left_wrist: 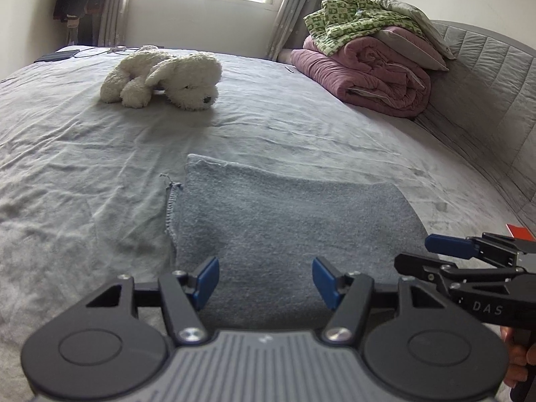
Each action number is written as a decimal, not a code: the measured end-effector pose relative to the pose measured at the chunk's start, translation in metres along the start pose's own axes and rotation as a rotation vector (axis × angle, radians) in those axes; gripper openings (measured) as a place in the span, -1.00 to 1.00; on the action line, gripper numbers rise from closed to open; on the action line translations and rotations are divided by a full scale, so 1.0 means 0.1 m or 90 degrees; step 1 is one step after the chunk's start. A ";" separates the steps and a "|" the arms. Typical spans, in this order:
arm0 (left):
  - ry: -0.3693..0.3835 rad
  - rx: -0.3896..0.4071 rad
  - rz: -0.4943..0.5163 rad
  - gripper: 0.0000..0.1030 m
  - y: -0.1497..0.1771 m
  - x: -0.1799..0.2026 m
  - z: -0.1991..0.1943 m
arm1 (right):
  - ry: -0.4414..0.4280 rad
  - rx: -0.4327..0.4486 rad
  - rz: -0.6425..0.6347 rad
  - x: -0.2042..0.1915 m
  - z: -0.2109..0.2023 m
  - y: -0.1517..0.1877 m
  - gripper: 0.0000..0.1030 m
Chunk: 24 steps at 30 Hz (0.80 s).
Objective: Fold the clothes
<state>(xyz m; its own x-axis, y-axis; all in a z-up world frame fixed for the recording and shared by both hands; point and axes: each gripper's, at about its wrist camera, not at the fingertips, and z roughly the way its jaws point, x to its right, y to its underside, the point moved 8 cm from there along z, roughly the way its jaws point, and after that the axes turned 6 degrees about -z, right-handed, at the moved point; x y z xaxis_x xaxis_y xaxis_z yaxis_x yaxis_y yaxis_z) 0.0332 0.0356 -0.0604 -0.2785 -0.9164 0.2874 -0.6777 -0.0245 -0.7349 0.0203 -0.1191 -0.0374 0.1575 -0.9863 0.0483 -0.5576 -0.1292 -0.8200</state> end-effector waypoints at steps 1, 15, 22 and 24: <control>0.000 -0.002 0.006 0.23 0.01 0.03 0.02 | 0.000 -0.004 0.001 0.00 0.02 0.01 0.23; -0.012 -0.025 0.072 0.26 0.13 -0.03 0.11 | 0.029 -0.040 0.020 0.33 0.09 0.18 0.25; -0.001 -0.034 0.056 0.27 0.11 -0.16 0.07 | 0.058 -0.056 0.032 0.57 0.04 0.29 0.25; -0.012 -0.039 0.051 0.28 0.10 -0.22 0.06 | 0.069 -0.057 0.033 0.63 0.02 0.29 0.25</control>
<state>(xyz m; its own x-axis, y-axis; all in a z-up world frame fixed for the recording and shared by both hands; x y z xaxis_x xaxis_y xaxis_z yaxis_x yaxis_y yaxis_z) 0.0364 0.0531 -0.0781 -0.3202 -0.9221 0.2173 -0.6948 0.0727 -0.7155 0.0156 -0.1852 -0.0593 0.0408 -0.9965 0.0729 -0.6339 -0.0822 -0.7690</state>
